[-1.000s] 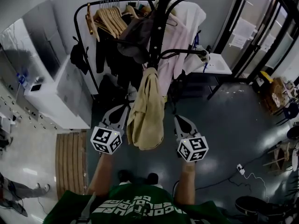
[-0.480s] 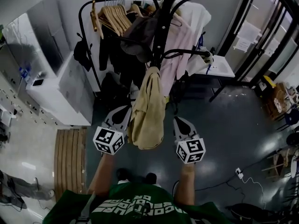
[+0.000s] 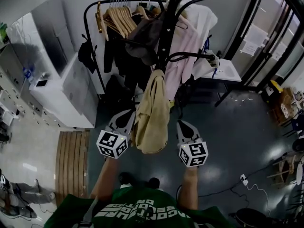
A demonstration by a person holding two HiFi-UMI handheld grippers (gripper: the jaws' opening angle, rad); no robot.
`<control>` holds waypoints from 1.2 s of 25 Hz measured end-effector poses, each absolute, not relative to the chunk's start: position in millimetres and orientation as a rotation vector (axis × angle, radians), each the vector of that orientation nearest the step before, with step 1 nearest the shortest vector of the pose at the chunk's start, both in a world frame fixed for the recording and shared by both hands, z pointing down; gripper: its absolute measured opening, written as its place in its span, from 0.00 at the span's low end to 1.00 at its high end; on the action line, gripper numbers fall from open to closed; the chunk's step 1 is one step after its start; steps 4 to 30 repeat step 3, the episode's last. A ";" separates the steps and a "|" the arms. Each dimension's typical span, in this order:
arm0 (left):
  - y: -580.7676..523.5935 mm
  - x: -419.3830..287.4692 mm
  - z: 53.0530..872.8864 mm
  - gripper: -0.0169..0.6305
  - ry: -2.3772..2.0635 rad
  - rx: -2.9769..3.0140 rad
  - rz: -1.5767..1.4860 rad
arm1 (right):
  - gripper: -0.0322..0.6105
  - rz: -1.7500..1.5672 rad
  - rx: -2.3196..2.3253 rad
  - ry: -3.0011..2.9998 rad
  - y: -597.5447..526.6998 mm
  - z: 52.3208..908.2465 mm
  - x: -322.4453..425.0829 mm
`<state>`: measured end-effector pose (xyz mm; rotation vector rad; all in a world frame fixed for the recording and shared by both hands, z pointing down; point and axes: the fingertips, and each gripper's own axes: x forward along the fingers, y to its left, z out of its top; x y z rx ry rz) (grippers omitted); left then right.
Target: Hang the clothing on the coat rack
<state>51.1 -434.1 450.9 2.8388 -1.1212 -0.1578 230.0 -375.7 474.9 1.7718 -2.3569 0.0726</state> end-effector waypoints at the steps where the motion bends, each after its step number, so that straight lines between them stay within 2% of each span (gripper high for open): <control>1: -433.3 51.8 451.0 0.03 -1.119 2.839 -0.158 | 0.06 0.074 1.772 -2.357 -375.6 475.5 229.5; 30: -431.7 53.3 451.2 0.03 -1.115 2.842 -0.158 | 0.06 0.075 1.771 -2.356 -375.3 477.0 228.6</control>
